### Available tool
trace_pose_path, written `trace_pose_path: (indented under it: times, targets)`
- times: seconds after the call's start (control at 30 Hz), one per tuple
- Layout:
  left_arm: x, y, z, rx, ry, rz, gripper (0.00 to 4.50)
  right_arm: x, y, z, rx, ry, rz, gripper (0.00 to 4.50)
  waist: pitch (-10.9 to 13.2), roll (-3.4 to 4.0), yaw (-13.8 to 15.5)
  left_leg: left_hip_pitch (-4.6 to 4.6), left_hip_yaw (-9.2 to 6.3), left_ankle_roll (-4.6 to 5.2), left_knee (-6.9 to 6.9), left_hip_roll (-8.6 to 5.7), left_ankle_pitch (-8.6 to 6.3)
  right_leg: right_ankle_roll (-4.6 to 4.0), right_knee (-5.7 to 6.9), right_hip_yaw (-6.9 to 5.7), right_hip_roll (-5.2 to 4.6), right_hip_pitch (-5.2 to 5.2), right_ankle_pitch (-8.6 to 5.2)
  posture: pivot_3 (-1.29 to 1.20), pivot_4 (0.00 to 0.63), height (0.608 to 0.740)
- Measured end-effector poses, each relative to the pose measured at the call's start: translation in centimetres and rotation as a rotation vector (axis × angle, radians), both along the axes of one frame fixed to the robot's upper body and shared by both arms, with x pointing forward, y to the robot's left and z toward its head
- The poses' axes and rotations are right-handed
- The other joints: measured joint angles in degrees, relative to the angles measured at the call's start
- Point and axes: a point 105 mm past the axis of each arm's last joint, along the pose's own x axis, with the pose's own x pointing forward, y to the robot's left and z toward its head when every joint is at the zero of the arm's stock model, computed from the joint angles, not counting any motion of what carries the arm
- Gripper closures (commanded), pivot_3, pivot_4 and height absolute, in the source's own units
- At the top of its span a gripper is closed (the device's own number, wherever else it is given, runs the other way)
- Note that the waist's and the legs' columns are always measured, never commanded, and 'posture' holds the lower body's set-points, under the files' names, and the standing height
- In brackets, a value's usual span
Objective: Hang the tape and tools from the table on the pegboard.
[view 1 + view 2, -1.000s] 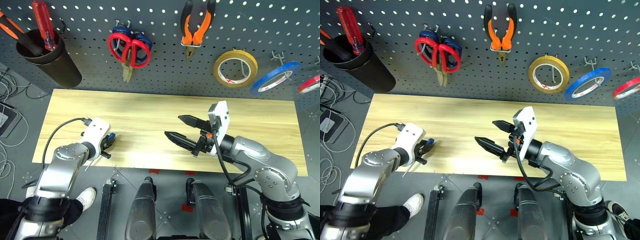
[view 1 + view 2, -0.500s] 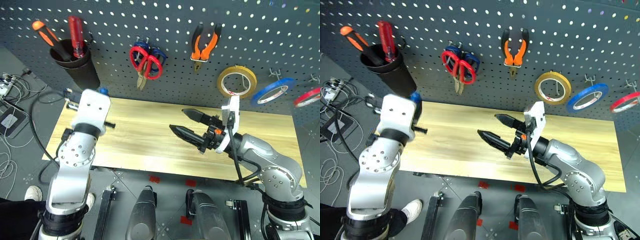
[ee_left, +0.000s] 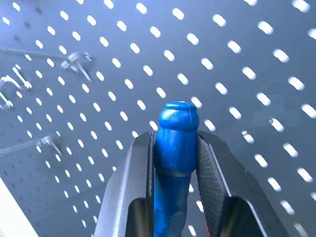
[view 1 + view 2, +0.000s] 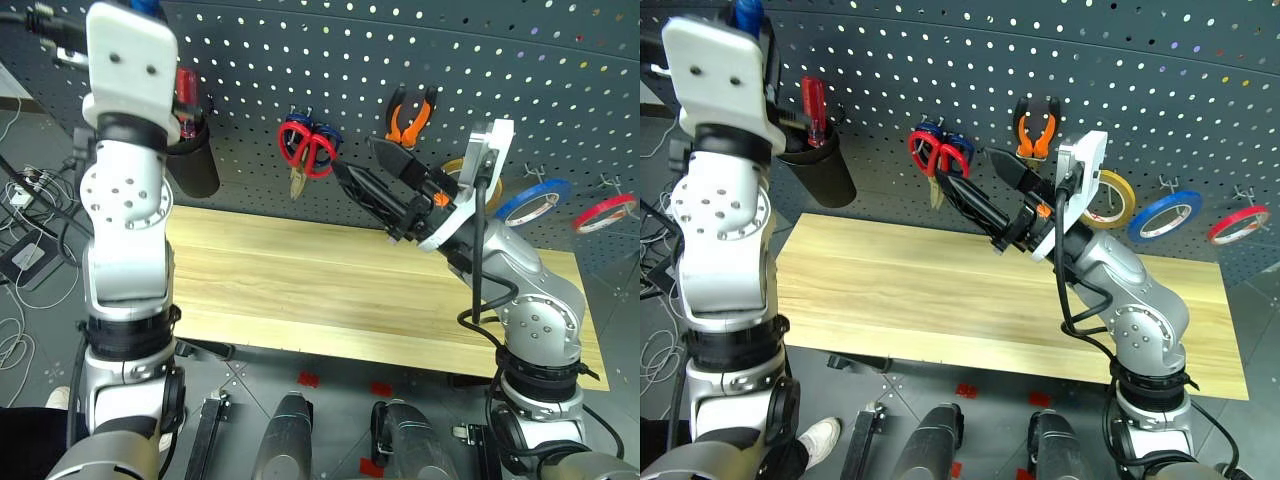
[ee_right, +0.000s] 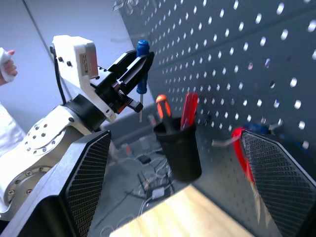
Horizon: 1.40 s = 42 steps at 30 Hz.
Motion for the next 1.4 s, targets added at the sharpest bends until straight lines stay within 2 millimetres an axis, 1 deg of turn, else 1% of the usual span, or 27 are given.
trace_pose_path:
  times: [0.1,0.23,0.43,0.5,0.63,0.7,0.77,0.83,0.9,0.93,1.0,1.13,1.17,1.4]
  targets:
    - [0.7,0.1,0.6,-0.006,-0.033,-0.003,3.65,-0.1,0.4,0.5,0.011,-0.016,0.002,0.00,-0.2,0.00,0.0,0.00,0.01,0.00,-0.02,0.00,0.00,0.00,-0.01,0.00,0.00,0.00,0.00,0.18,0.157,0.740]
    - [1.8,0.7,0.3,-0.020,-0.035,0.004,3.65,0.2,0.3,0.5,0.010,-0.019,-0.028,0.00,-0.2,0.02,-0.2,0.00,0.02,0.01,0.00,0.00,0.01,-0.01,0.03,0.01,0.00,-0.01,0.00,0.17,0.163,0.740]
    - [3.5,1.8,-1.4,-0.120,0.007,-0.017,3.65,0.4,0.5,0.4,0.005,-0.012,-0.044,0.00,-0.2,0.02,-0.3,0.00,0.02,0.03,0.06,-0.02,0.01,-0.01,0.10,0.00,-0.01,-0.01,0.01,0.14,0.178,0.740]
    - [3.9,1.7,-2.1,-0.155,0.023,-0.028,3.65,0.4,0.4,0.3,0.001,-0.012,-0.048,0.00,-0.2,0.02,-0.3,0.00,0.02,0.03,0.08,-0.02,0.01,-0.01,0.13,0.00,-0.01,-0.01,0.01,0.13,0.183,0.740]
    - [4.1,1.7,-2.5,-0.193,0.031,-0.040,3.65,0.5,0.2,0.2,-0.012,-0.013,-0.062,0.00,-0.2,0.02,-0.7,0.01,0.02,0.04,0.10,-0.02,0.02,-0.01,0.44,0.01,-0.01,-0.02,0.01,0.12,0.185,0.740]
    - [4.2,2.5,-2.9,-0.232,0.045,-0.021,3.65,0.6,0.2,0.2,-0.015,-0.013,-0.068,0.00,-0.2,0.02,-1.3,0.02,0.02,0.04,0.10,-0.02,0.02,-0.02,0.47,0.02,-0.01,-0.02,0.01,0.12,0.188,0.740]
    - [4.4,3.3,-3.8,-0.270,0.074,-0.004,3.65,0.6,0.1,0.1,-0.018,-0.012,-0.075,0.00,-0.2,0.03,-1.7,0.03,0.02,0.05,0.10,-0.01,0.02,-0.01,0.49,0.02,-0.01,-0.02,0.01,0.11,0.190,0.740]
    - [4.6,3.9,-4.9,-0.308,0.112,0.016,2.94,0.8,0.0,-0.1,-0.023,-0.006,-0.087,0.00,-0.2,0.03,-1.9,0.03,0.02,0.05,0.09,-0.01,0.02,-0.02,0.50,0.01,-0.01,-0.02,0.00,0.11,0.191,0.740]
    - [4.8,4.4,-5.8,-0.338,0.142,0.036,2.42,0.9,-0.1,-0.2,-0.029,-0.003,-0.100,0.00,-0.2,0.03,-1.9,0.03,0.02,0.05,0.11,-0.01,0.02,-0.02,0.51,0.01,-0.01,-0.02,0.00,0.11,0.190,0.740]
    - [4.8,4.6,-6.1,-0.344,0.151,0.044,2.07,0.9,-0.2,-0.3,-0.031,0.000,-0.103,0.00,-0.2,0.03,-1.9,0.03,0.02,0.05,0.12,-0.01,0.02,-0.02,0.51,0.00,-0.01,-0.02,0.00,0.11,0.192,0.740]
    - [4.7,4.6,-6.1,-0.346,0.153,0.048,1.43,1.0,-0.2,-0.5,-0.033,0.005,-0.105,0.00,-0.3,0.02,-1.9,0.03,0.02,0.05,0.13,-0.02,0.02,-0.02,0.52,0.01,-0.02,-0.02,0.00,0.10,0.190,0.740]
    - [4.3,4.4,-5.5,-0.342,0.132,0.042,0.17,1.0,-0.4,-0.9,-0.045,0.013,-0.113,0.00,-0.3,0.02,-1.9,0.03,0.02,0.05,0.14,-0.01,0.02,-0.02,0.57,0.02,-0.02,-0.02,0.00,0.10,0.188,0.740]
    - [4.3,4.4,-5.5,-0.342,0.130,0.042,0.02,1.1,-0.4,-1.0,-0.049,0.014,-0.118,0.00,-0.3,0.03,-1.9,0.04,0.03,0.05,0.14,-0.02,0.02,-0.02,0.58,0.03,-0.02,-0.02,0.00,0.10,0.188,0.740]
    - [4.3,4.2,-6.3,-0.336,0.163,0.034,0.02,1.3,-0.6,-1.4,-0.078,0.010,-0.141,0.00,-0.3,0.01,-2.1,0.04,0.03,0.05,0.18,-0.02,0.02,-0.02,0.66,0.04,-0.02,-0.02,0.00,0.09,0.185,0.740]
